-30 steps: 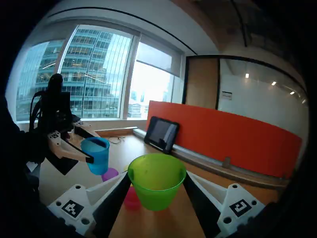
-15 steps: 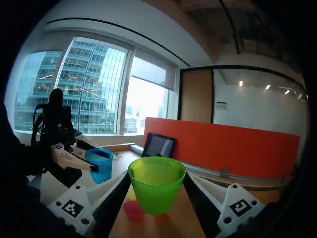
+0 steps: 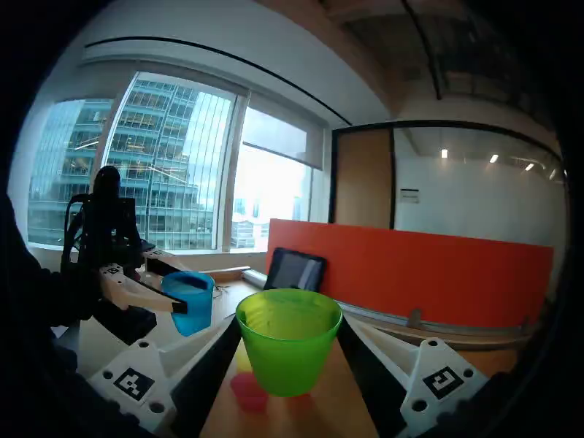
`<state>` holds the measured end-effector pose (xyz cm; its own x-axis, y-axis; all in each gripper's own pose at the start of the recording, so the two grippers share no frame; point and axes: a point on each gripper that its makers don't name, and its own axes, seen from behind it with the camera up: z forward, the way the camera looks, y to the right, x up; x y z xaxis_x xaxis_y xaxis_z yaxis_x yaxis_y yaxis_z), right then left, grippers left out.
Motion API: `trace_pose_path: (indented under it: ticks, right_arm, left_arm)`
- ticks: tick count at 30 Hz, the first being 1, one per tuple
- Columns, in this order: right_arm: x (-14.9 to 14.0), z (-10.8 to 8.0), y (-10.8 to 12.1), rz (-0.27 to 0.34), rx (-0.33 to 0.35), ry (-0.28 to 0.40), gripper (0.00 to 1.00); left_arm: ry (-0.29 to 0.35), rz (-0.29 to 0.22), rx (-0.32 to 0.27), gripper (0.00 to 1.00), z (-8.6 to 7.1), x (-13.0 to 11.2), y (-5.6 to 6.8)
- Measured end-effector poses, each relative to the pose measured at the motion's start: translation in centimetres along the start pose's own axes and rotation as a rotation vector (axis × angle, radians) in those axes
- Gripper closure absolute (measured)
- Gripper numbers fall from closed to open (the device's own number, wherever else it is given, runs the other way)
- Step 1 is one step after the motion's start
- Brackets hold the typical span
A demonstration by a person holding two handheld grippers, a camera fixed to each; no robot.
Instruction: Pour water
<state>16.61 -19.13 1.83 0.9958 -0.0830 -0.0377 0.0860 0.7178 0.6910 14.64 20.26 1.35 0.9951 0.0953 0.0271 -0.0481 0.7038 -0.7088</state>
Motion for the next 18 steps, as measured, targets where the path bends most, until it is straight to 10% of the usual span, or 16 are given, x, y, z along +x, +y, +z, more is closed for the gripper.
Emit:
trace_pose_path:
  ticks: [18]
  right_arm:
    - [-1.2, 0.6, -2.1, -0.009, 0.053, -0.022, 0.08]
  left_arm:
    - [0.044, 0.102, 0.042, 0.13, 0.1, 2.6, -1.5]
